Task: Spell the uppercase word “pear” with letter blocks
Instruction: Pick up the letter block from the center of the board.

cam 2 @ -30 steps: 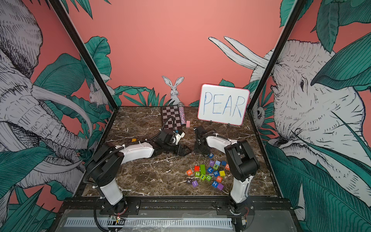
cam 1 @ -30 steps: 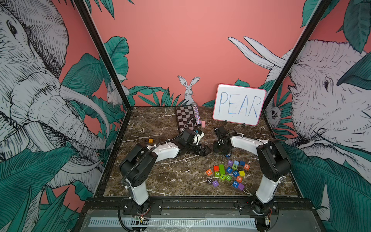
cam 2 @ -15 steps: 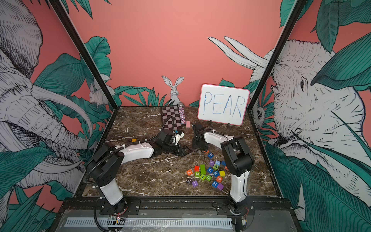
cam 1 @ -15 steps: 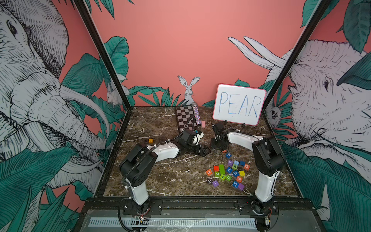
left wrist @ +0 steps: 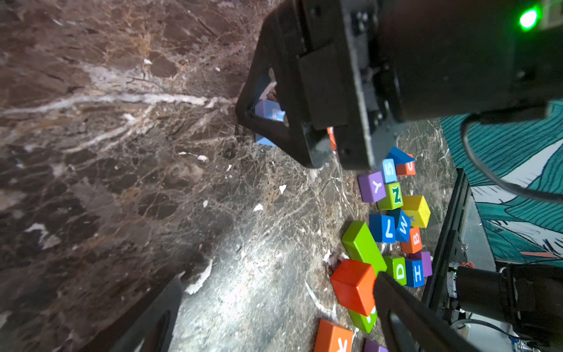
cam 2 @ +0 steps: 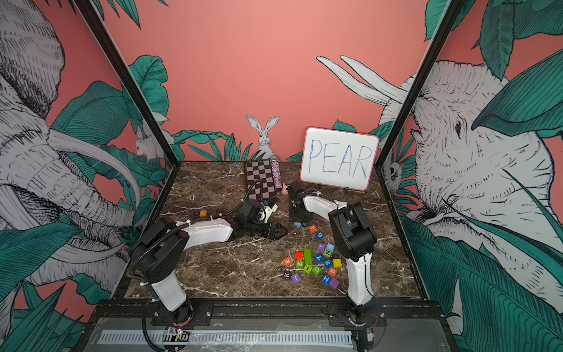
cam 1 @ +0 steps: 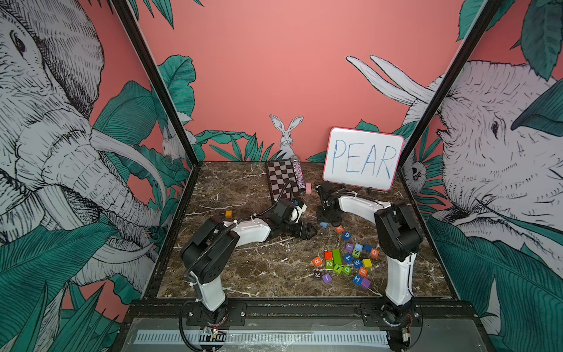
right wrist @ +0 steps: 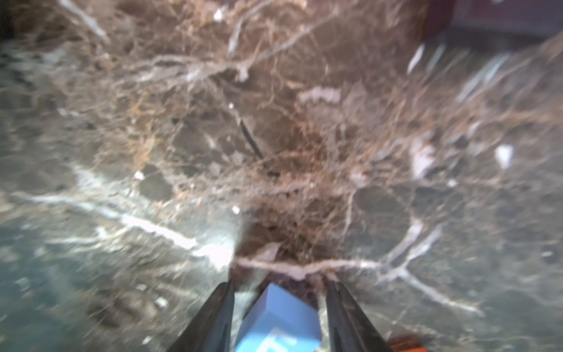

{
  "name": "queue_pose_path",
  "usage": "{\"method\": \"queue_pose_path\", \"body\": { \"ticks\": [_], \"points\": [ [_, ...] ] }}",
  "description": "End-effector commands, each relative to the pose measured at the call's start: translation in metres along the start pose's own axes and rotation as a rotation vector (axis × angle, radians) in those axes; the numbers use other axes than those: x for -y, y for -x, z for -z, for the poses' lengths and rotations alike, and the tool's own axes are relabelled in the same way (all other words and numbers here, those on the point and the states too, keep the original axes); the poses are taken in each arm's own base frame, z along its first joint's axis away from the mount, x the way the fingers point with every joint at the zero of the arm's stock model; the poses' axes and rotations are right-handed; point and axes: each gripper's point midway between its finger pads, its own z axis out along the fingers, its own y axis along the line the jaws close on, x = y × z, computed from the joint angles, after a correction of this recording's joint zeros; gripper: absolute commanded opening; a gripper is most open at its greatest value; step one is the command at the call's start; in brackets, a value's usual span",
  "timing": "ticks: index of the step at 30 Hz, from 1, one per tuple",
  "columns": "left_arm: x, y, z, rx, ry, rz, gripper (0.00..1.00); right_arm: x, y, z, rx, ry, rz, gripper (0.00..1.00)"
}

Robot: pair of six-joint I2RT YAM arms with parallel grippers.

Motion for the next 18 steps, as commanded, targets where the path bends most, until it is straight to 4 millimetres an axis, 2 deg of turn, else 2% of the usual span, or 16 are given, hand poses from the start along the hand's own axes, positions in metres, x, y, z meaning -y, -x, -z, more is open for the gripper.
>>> {"method": "queue_pose_path", "body": {
  "ticks": [1,5,10,18],
  "points": [
    [0.008,0.011,0.014,0.052,-0.01,-0.013,0.99,0.027,-0.01,0.001,-0.025,-0.147,0.054,0.51],
    [0.006,0.011,0.013,0.054,-0.008,-0.007,0.99,0.023,-0.013,0.009,-0.025,-0.109,0.035,0.51],
    [0.006,0.011,0.013,0.055,-0.011,-0.008,0.99,0.017,-0.023,0.006,-0.053,-0.065,0.01,0.5],
    [0.005,0.011,0.016,0.061,-0.005,-0.008,0.99,0.013,-0.023,0.009,-0.052,-0.038,-0.005,0.4]
  ]
}}
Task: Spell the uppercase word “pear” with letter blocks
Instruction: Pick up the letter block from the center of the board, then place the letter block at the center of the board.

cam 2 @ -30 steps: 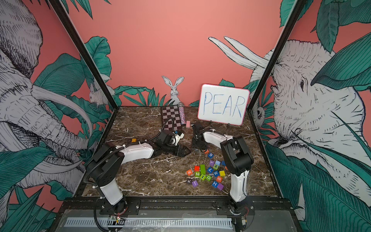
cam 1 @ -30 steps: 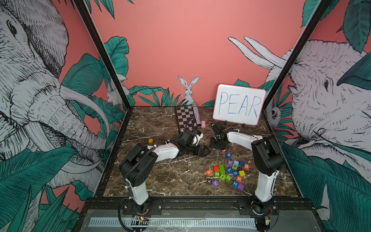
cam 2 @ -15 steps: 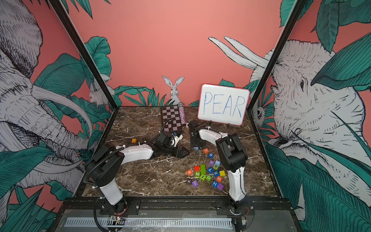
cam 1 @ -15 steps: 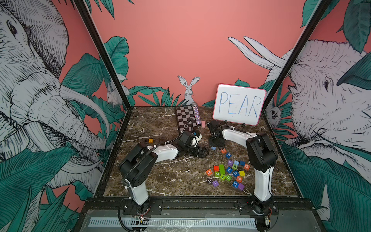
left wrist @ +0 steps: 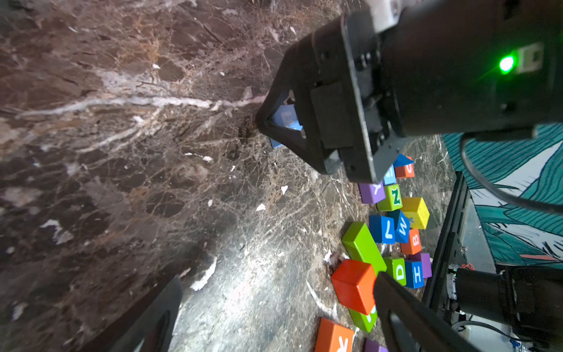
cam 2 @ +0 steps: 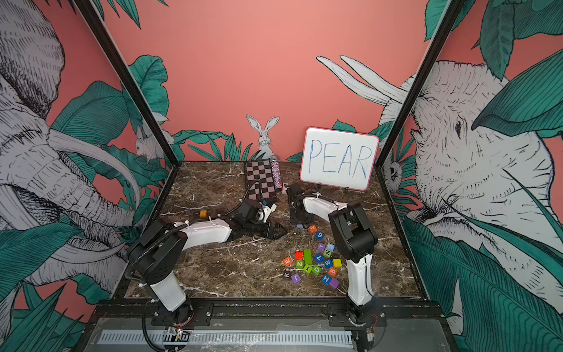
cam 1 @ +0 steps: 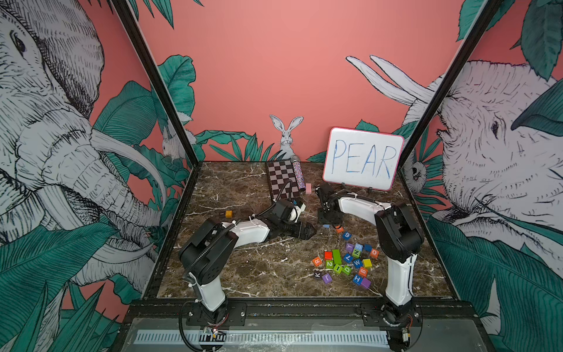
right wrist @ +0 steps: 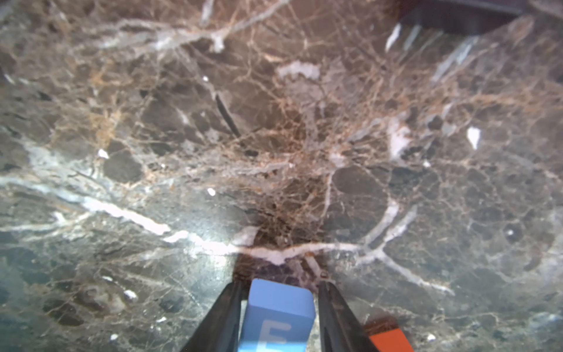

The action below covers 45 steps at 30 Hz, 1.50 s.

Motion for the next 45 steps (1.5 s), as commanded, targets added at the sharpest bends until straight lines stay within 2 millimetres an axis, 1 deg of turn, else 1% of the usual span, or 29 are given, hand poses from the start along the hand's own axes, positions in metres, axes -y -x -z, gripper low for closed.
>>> {"method": "queue_pose_path", "body": {
  "ticks": [1,10,15,18,21,25,31,34,40,45],
  "points": [
    [0.006,0.01,0.012,0.046,-0.005,-0.008,0.99,0.007,-0.013,0.008,-0.036,-0.012,-0.013,0.39],
    [0.006,0.012,0.011,0.048,-0.007,-0.008,0.99,0.007,-0.01,0.016,-0.018,-0.007,-0.018,0.32],
    [0.008,0.015,0.011,0.051,-0.01,-0.011,0.99,0.006,-0.002,0.025,0.007,0.006,-0.014,0.3],
    [0.011,0.022,0.01,0.056,-0.013,-0.018,0.99,0.014,0.006,0.036,0.024,0.002,-0.01,0.29],
    [0.017,0.035,0.007,0.058,-0.022,-0.032,0.99,0.026,0.02,0.048,0.059,0.009,-0.017,0.29],
    [0.025,0.054,0.0,0.062,-0.042,-0.053,0.99,0.051,0.039,0.057,0.087,-0.016,-0.023,0.28],
    [0.034,0.079,-0.015,0.063,-0.07,-0.07,0.99,0.085,0.067,0.052,0.097,-0.034,-0.047,0.27],
    [0.038,0.091,-0.023,0.067,-0.086,-0.068,0.99,0.096,0.08,0.047,0.103,-0.036,-0.065,0.27],
    [0.038,0.102,-0.04,0.069,-0.114,-0.037,0.99,0.104,0.094,0.034,0.092,-0.038,-0.079,0.27],
    [0.035,0.108,-0.05,0.083,-0.118,-0.02,0.99,0.107,0.103,0.024,0.084,-0.026,-0.099,0.28]
  ]
}}
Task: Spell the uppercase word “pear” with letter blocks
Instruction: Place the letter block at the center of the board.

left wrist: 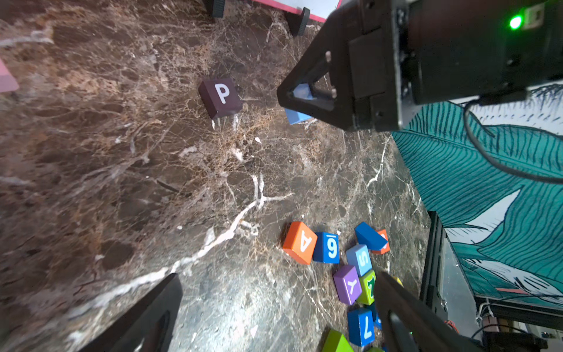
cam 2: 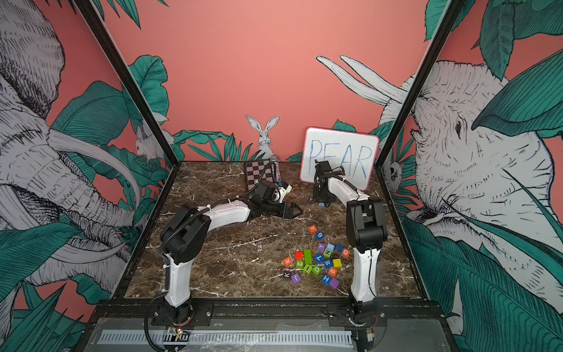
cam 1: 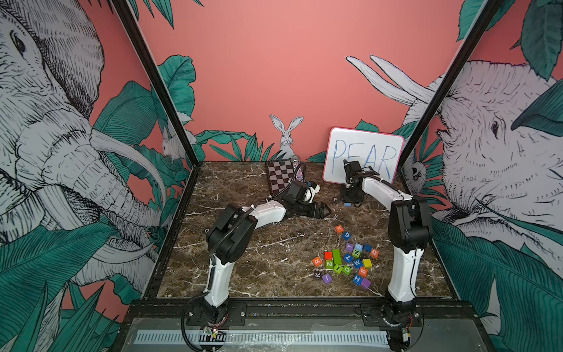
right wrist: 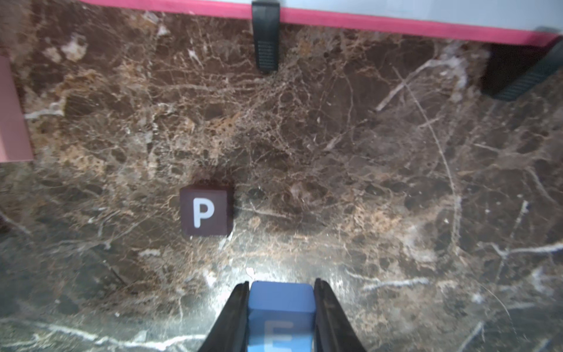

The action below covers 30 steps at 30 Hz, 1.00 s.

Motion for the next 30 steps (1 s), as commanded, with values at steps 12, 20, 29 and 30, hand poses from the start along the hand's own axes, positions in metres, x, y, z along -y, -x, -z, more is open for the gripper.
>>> {"method": "queue_pose_path", "body": {
  "ticks": [12,20,29,30],
  "points": [
    [0.004,0.033,-0.01,0.046,0.002,-0.005,0.99,0.005,0.018,-0.016,-0.018,0.009,-0.03,0.3],
    [0.002,0.031,-0.01,0.04,0.004,-0.002,0.99,0.003,0.02,-0.031,-0.032,0.007,-0.036,0.31],
    [0.0,0.026,-0.007,0.039,0.01,0.001,0.99,0.004,0.022,-0.039,-0.028,-0.004,-0.056,0.31],
    [0.0,0.026,-0.007,0.041,0.011,-0.002,0.99,0.004,0.022,-0.04,-0.028,-0.005,-0.059,0.31]
  ]
}}
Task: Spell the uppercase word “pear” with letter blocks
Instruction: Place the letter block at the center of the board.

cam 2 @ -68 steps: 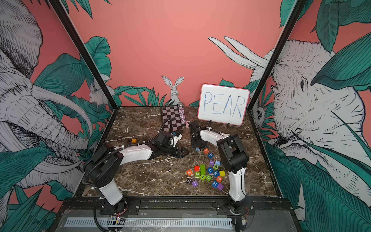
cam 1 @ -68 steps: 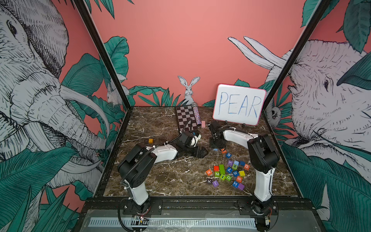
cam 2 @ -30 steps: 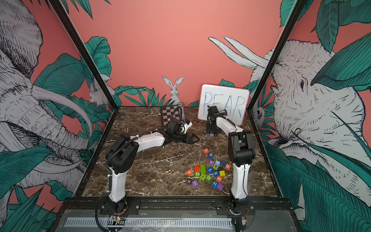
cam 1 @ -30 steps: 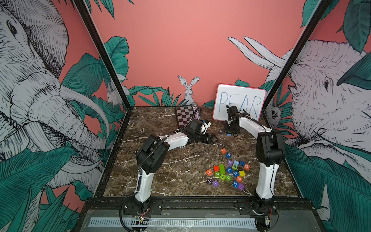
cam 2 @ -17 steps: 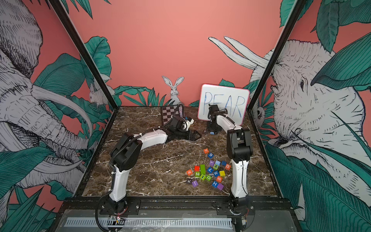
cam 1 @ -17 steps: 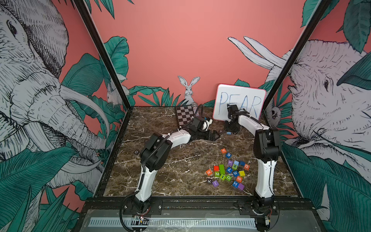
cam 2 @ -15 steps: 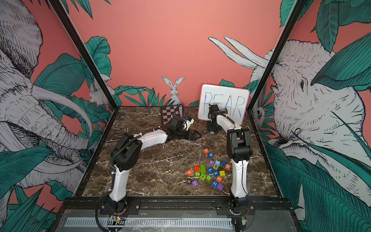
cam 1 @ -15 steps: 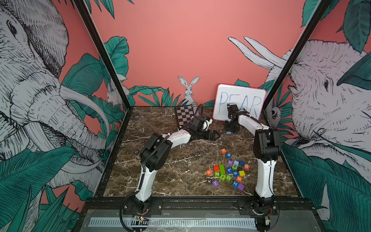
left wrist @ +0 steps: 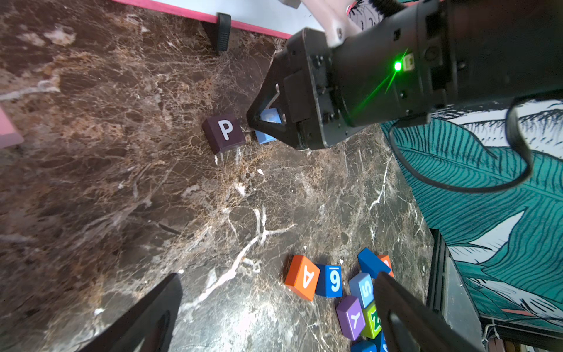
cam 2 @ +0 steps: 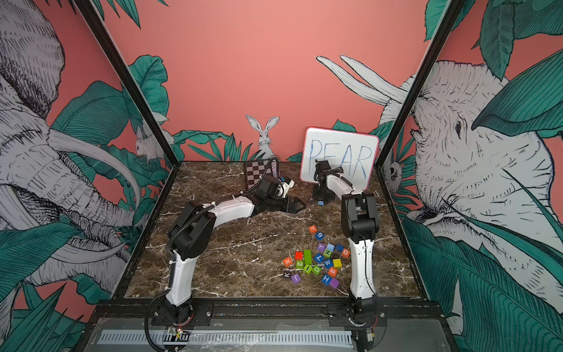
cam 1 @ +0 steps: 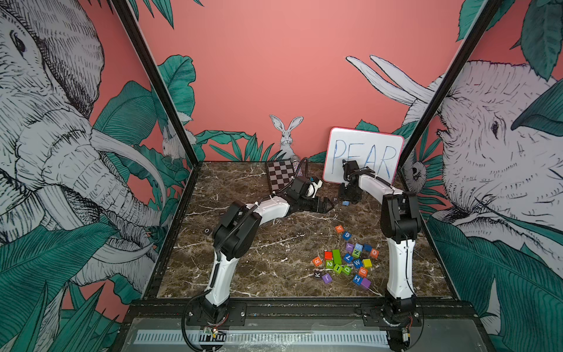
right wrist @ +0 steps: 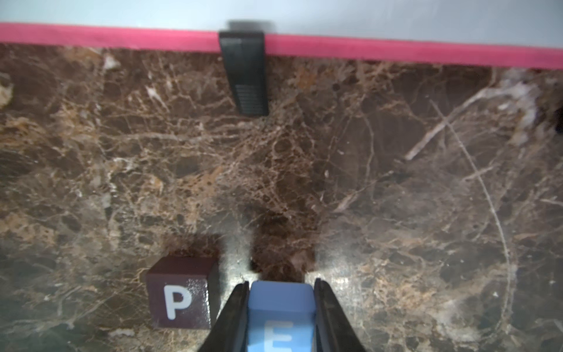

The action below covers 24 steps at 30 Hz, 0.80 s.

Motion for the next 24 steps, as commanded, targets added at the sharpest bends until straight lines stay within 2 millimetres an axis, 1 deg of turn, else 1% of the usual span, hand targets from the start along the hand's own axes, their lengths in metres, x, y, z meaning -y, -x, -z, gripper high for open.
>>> {"method": "queue_pose_path", "body": {
  "ticks": [1,12,24],
  "points": [
    [-0.0008,0.0007,0.005,0.008,0.008,0.006,0.99,0.0022,0.006,-0.0024,0.01,-0.011,-0.024,0.31],
    [-0.003,-0.0025,0.0099,0.016,0.019,0.005,0.99,0.0038,0.0048,-0.01,0.003,-0.022,-0.033,0.33],
    [-0.0031,-0.0023,0.013,0.023,0.02,0.004,0.99,0.0023,0.0102,-0.0108,0.015,-0.022,-0.038,0.34]
  ]
}}
